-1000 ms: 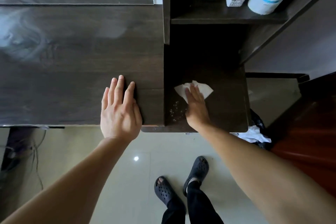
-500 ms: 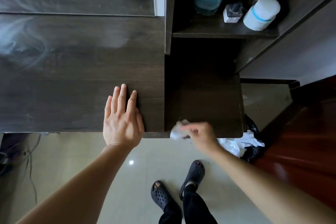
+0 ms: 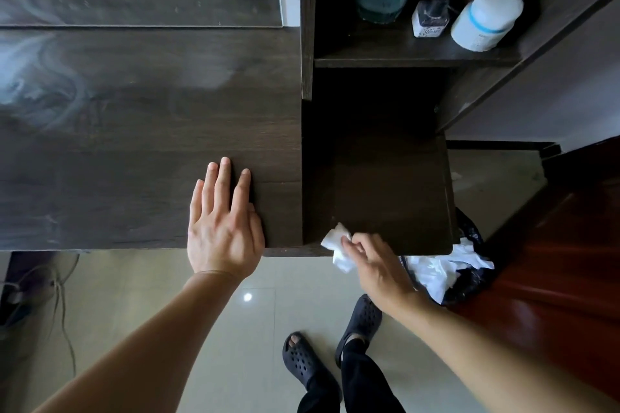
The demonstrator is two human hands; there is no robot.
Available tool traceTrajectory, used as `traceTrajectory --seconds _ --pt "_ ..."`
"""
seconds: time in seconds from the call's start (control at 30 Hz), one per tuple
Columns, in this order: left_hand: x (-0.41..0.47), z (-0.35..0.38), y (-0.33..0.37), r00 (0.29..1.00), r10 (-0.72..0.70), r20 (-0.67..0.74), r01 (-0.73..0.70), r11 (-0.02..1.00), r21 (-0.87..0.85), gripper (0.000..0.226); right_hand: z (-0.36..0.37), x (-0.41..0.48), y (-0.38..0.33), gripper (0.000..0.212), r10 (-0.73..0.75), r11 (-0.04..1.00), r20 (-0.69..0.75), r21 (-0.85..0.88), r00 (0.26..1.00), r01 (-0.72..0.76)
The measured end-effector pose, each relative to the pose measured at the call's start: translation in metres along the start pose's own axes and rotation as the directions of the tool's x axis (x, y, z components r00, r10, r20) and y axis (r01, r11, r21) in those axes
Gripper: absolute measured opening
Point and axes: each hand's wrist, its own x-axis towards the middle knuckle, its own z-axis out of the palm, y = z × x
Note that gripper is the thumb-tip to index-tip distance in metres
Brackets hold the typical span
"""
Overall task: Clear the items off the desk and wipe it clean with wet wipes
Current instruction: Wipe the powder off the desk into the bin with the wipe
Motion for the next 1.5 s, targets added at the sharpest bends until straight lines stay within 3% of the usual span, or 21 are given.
traceTrajectory --seconds 0.07,0.1,0.23,0.3,0.33,0.4,0.43,0.5,0.57,0.63,0.7,0.73,0.8,0.93,1.03,1.2,1.37,1.5 --pt "0.000 0.000 0.000 1.000 0.002 -0.003 -0.002 1.000 0.004 0.053 0.005 -0.001 0.007 0.048 -0.087 0.995 -0.020 -0.048 0.996 0.086" --pt "0.001 0.000 0.000 1.000 0.001 -0.005 -0.001 1.000 0.007 0.053 0.002 0.012 0.018 0.047 -0.057 0.996 -0.062 -0.065 0.996 0.053" --pt "0.000 0.001 0.000 1.000 0.004 -0.005 -0.004 1.000 0.012 0.053 -0.025 0.084 0.048 0.042 0.200 0.969 -0.114 -0.125 0.973 -0.214" --pt "0.000 0.001 0.000 1.000 0.003 -0.006 -0.003 1.000 0.017 0.053 -0.020 0.106 0.038 0.021 0.307 0.950 -0.060 -0.044 0.950 -0.310" --pt "0.000 0.001 0.000 1.000 -0.001 -0.008 0.001 1.000 0.018 0.053 -0.010 0.106 0.022 0.008 0.291 0.956 -0.044 0.044 0.956 -0.289" --pt "0.000 0.001 0.000 1.000 -0.005 -0.009 0.005 1.000 0.016 0.053 0.014 0.082 -0.014 0.008 0.135 0.979 0.026 0.149 0.991 -0.137" --pt "0.000 0.000 0.000 1.000 -0.008 -0.008 0.008 1.000 0.015 0.053 0.024 0.060 -0.030 0.018 0.032 0.985 0.108 0.163 0.994 -0.050" --pt "0.000 0.000 0.001 1.000 -0.011 -0.002 0.011 1.000 0.015 0.054 0.029 0.025 -0.029 0.038 -0.148 0.979 0.124 0.161 0.981 0.128" --pt "0.001 0.000 0.001 1.000 -0.010 0.003 0.009 1.000 0.015 0.054 0.014 0.019 -0.008 0.022 -0.199 0.969 0.165 0.183 0.966 0.169" --pt "0.002 0.000 0.000 1.000 -0.008 0.004 0.008 1.000 0.019 0.053 0.003 0.037 0.023 0.015 -0.029 0.991 0.075 0.135 0.997 0.019" --pt "0.000 0.000 0.000 1.000 -0.011 0.014 0.010 1.000 0.015 0.054 -0.004 0.065 0.040 0.045 0.205 0.973 -0.055 0.114 0.977 -0.198" --pt "0.000 0.000 0.000 1.000 -0.013 0.014 0.013 1.000 0.012 0.054 -0.005 0.075 0.037 0.060 0.243 0.965 -0.081 0.121 0.967 -0.232" --pt "0.001 0.000 0.001 1.000 -0.015 0.024 0.014 1.000 0.014 0.054 -0.003 0.080 0.002 0.067 0.268 0.959 -0.022 0.102 0.963 -0.265" --pt "0.001 -0.002 0.000 0.998 -0.011 0.055 0.010 1.000 0.016 0.054 0.021 0.028 -0.044 0.057 0.062 0.992 0.038 0.110 0.997 -0.065" --pt "0.001 -0.002 -0.002 0.997 0.001 0.077 -0.001 1.000 0.009 0.054 0.020 0.001 -0.028 0.056 0.196 0.970 -0.001 0.148 0.981 -0.194" --pt "0.001 -0.004 -0.006 0.992 0.052 0.113 -0.051 0.999 -0.011 0.053 0.027 -0.003 -0.057 0.051 0.529 0.844 -0.130 0.188 0.839 -0.503" --pt "0.006 -0.015 -0.061 0.927 0.335 0.170 -0.329 0.942 -0.064 0.051 0.061 0.023 -0.142 0.044 0.659 0.735 -0.185 0.363 0.729 -0.572" --pt "0.012 -0.028 -0.119 0.916 0.361 0.173 -0.356 0.932 -0.060 0.050 0.072 0.052 -0.191 0.046 0.913 0.381 -0.125 0.597 0.388 -0.706"
